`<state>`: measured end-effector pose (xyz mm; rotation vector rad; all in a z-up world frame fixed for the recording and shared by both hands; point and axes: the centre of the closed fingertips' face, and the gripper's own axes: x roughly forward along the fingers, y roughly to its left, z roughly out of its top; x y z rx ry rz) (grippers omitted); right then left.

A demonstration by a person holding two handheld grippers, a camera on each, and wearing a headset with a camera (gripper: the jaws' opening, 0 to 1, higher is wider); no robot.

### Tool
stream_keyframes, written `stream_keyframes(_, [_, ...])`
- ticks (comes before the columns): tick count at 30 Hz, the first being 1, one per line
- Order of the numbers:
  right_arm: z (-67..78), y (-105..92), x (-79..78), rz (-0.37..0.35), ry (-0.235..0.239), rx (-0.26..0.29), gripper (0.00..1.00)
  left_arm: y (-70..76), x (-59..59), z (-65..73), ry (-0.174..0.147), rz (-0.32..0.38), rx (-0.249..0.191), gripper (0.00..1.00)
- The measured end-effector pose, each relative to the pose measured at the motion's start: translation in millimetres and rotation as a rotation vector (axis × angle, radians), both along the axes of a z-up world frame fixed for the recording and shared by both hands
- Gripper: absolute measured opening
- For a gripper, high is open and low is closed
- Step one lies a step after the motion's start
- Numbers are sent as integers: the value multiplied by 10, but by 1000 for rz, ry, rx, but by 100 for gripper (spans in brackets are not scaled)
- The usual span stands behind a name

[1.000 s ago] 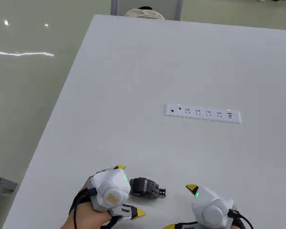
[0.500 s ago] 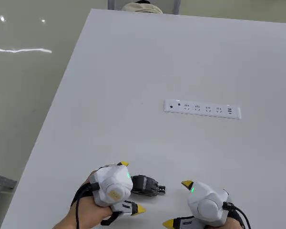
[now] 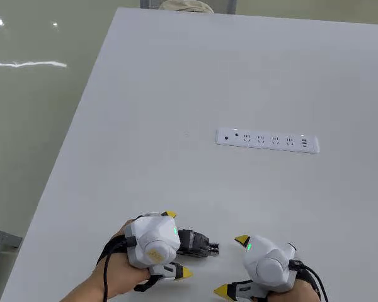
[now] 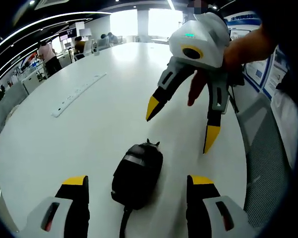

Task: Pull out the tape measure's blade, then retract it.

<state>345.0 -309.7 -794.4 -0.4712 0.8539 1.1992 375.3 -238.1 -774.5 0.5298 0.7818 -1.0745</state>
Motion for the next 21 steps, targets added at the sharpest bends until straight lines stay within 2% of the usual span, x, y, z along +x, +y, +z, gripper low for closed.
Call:
stream_keyframes(7, [-46,-3,36,8,-1,-9,75,-55,-3,-35,-8,-52,15,76])
stream_keyframes(21, [-113,19,95,41,-6,-23,69,-122,-16,-81,-15,-123,31,69])
